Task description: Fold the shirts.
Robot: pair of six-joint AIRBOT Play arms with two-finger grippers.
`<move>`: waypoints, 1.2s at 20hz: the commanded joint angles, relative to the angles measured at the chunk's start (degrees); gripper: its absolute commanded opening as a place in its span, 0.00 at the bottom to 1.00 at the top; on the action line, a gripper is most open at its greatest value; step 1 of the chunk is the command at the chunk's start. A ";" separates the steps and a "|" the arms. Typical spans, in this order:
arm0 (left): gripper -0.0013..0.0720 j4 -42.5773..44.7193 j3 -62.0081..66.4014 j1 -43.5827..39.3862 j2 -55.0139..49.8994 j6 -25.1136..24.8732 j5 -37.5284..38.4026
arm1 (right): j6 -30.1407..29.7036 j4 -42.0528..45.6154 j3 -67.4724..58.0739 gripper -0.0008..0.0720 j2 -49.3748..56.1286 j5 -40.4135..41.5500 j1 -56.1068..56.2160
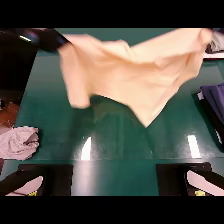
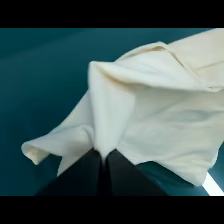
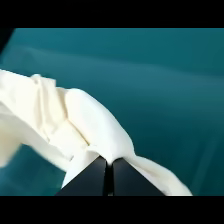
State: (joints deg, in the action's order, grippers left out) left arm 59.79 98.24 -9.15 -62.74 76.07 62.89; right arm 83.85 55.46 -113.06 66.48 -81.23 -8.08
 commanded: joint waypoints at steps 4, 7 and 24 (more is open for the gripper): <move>0.05 8.22 14.88 1.64 15.39 -0.02 3.96 | 0.00 3.69 -1.16 0.04 -11.63 8.70 -0.02; 0.05 8.24 18.01 1.64 15.91 0.11 10.14 | 0.02 9.49 0.55 0.04 -16.94 9.64 -0.02; 0.05 9.46 -42.32 1.64 6.03 3.28 -12.63 | 2.21 11.65 14.40 0.04 13.31 8.50 4.52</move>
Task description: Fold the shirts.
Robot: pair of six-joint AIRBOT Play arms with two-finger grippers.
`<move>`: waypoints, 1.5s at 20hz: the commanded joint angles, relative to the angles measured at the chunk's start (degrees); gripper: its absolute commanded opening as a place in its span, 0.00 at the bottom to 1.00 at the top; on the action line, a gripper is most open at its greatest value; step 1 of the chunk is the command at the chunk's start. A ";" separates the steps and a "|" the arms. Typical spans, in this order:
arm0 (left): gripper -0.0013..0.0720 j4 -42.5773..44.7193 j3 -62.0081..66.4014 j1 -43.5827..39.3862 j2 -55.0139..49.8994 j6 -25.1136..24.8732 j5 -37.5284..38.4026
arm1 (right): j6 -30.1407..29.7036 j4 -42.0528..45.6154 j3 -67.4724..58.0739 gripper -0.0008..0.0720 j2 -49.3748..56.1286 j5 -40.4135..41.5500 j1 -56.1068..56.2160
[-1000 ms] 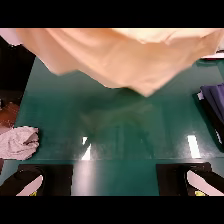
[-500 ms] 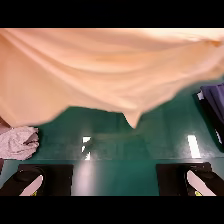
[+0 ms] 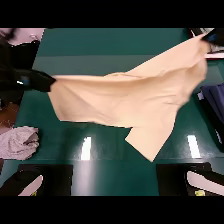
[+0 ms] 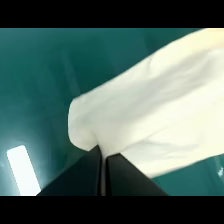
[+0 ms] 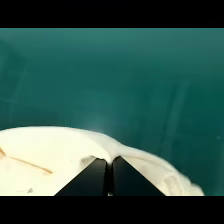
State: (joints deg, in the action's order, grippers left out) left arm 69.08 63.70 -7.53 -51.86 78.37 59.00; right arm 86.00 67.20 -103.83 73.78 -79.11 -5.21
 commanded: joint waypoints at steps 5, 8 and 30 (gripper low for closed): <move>0.63 1.36 1.40 0.09 -20.46 2.95 -10.32 | 0.09 -0.20 3.02 0.74 14.75 9.40 3.19; 0.67 1.90 10.91 3.52 -24.09 3.32 -4.83 | 0.02 -0.15 -1.90 0.76 15.30 4.66 2.01; 0.67 -12.46 -21.59 24.17 -23.89 -9.81 9.86 | -3.58 -0.15 -4.98 0.54 5.33 -12.81 3.21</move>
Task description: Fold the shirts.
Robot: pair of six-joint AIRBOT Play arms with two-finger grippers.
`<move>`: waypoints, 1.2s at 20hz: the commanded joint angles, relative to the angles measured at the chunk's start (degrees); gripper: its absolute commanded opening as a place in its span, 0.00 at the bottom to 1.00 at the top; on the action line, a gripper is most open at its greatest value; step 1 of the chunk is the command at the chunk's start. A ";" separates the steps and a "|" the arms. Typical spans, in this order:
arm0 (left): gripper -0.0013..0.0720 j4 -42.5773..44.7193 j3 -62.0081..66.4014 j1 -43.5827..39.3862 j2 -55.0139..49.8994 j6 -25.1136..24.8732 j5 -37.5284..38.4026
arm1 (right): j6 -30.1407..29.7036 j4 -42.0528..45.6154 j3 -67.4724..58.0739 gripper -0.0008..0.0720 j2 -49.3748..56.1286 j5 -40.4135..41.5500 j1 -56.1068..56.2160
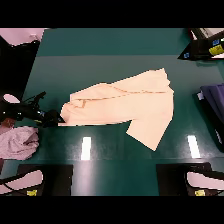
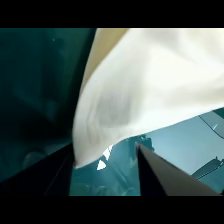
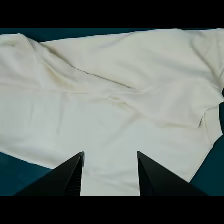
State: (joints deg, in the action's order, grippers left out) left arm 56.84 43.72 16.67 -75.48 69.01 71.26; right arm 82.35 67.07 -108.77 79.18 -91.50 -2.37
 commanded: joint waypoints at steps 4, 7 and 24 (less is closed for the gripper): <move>0.18 -3.39 -1.57 -0.02 0.13 -1.07 -4.74 | 0.07 0.46 -0.02 0.54 -0.07 -3.63 0.35; 0.05 -3.02 -0.31 -0.02 3.45 -1.44 -5.77 | 0.07 0.55 1.29 0.54 -0.39 -4.59 0.04; 0.05 -3.65 3.37 -0.02 14.25 0.24 -0.83 | -8.31 -11.87 65.75 0.54 -7.04 19.67 -21.90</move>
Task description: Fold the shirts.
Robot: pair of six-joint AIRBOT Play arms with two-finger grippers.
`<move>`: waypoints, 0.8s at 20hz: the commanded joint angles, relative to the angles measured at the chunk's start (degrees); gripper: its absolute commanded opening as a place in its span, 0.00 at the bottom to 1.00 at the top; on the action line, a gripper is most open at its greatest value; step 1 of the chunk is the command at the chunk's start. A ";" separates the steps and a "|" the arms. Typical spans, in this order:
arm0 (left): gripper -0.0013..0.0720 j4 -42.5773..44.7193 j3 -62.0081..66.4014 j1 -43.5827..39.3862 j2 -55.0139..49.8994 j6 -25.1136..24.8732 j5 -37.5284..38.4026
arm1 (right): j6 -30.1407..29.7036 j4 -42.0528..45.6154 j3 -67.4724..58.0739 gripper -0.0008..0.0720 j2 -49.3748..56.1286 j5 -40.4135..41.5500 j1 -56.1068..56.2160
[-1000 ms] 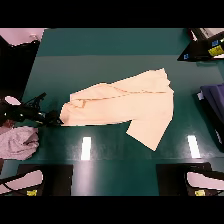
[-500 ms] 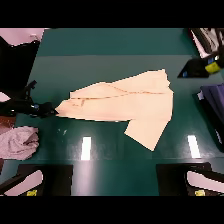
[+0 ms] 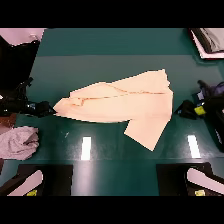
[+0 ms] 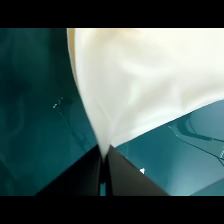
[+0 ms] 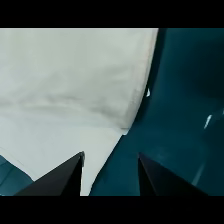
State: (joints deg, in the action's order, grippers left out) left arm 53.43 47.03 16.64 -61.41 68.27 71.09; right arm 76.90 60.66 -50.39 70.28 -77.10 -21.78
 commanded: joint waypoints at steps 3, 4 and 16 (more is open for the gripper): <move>0.05 -0.20 0.07 0.00 0.17 1.99 -0.79 | -5.62 -10.73 9.05 0.54 5.75 7.76 -1.11; 0.05 -0.22 0.07 0.00 0.17 2.05 -0.79 | -5.66 -10.78 9.01 0.54 6.49 8.68 -0.24; 0.05 -1.22 13.05 0.00 0.74 5.92 -0.66 | -5.88 -15.32 -0.63 0.04 -5.03 12.44 2.01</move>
State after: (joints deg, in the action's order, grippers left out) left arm 52.86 52.99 16.58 -61.10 72.58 70.46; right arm 71.11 48.84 -45.54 70.67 -64.27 -19.86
